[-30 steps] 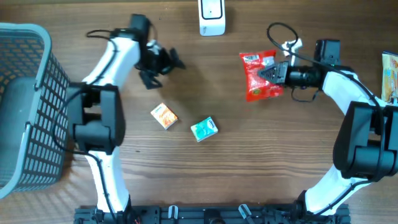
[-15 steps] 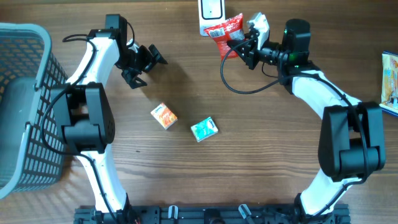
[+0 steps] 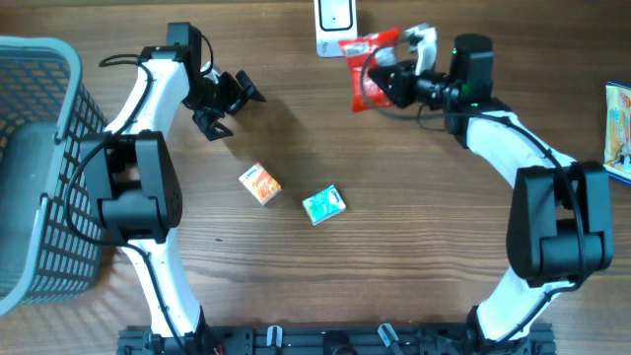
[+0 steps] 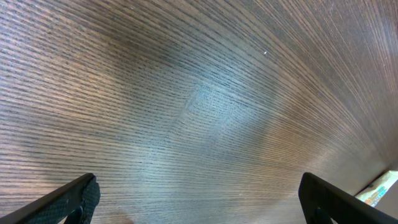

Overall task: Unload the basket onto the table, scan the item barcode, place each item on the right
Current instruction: 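Lift the red snack bag with the right gripper up to the scanner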

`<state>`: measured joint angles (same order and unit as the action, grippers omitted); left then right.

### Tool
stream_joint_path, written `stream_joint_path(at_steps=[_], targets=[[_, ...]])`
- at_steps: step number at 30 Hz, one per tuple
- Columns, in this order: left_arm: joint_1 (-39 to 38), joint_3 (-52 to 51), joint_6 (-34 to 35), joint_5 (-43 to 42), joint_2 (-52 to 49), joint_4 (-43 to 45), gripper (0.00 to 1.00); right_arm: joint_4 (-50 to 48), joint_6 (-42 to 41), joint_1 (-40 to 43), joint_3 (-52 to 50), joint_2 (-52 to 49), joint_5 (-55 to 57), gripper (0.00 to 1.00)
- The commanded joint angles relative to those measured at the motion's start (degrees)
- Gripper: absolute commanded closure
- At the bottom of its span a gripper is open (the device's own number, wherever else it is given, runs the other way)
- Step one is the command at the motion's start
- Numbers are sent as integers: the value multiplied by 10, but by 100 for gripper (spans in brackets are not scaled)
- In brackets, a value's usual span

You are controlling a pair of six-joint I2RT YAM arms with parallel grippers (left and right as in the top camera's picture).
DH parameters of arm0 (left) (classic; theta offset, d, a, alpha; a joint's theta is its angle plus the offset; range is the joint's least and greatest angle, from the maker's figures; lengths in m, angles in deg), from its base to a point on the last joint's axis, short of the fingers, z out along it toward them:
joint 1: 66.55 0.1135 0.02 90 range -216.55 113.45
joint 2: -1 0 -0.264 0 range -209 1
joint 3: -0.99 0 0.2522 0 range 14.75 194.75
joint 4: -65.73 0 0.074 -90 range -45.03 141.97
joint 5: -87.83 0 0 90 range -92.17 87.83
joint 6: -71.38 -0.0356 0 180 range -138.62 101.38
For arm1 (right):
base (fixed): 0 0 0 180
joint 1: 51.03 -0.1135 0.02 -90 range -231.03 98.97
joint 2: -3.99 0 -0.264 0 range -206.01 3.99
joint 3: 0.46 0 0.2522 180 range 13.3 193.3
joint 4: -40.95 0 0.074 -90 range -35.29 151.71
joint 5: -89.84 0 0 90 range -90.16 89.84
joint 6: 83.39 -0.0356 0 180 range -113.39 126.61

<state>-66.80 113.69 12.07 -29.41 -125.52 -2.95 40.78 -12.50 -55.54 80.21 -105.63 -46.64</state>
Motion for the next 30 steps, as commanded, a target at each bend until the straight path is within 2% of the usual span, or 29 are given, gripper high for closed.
stream_joint_path(at_steps=[1,3,6,10,11,12,14,15,17,19,20,23,28,30], targets=[[1,-3,-7,1,14,0,0,-44,-276,17,9,12,7,96],[1,-3,-7,1,14,0,0,-62,-372,16,9,14,62,96],[1,-3,-7,1,14,0,0,-112,-389,16,9,15,33,96],[1,-3,-7,1,14,0,0,-26,-447,31,9,15,0,96],[1,-3,-7,1,14,0,0,-14,-421,31,9,15,2,96],[1,-3,-7,1,14,0,0,-10,-357,30,9,19,17,96],[1,-3,-7,1,14,0,0,75,-317,29,13,35,116,95],[1,-3,-7,1,14,0,0,138,-275,27,23,49,194,95],[1,-3,-7,1,14,0,0,337,-147,-2,112,69,487,95],[1,-3,-7,1,14,0,0,410,-76,-33,185,63,657,95],[1,-3,-7,1,14,0,0,416,-14,-56,217,59,742,95],[1,-3,-7,1,14,0,0,270,189,-125,229,49,938,95],[1,-3,-7,1,14,0,0,-103,750,-209,229,-68,954,95],[1,-3,-7,1,14,0,0,-285,932,-237,229,-139,944,95]])
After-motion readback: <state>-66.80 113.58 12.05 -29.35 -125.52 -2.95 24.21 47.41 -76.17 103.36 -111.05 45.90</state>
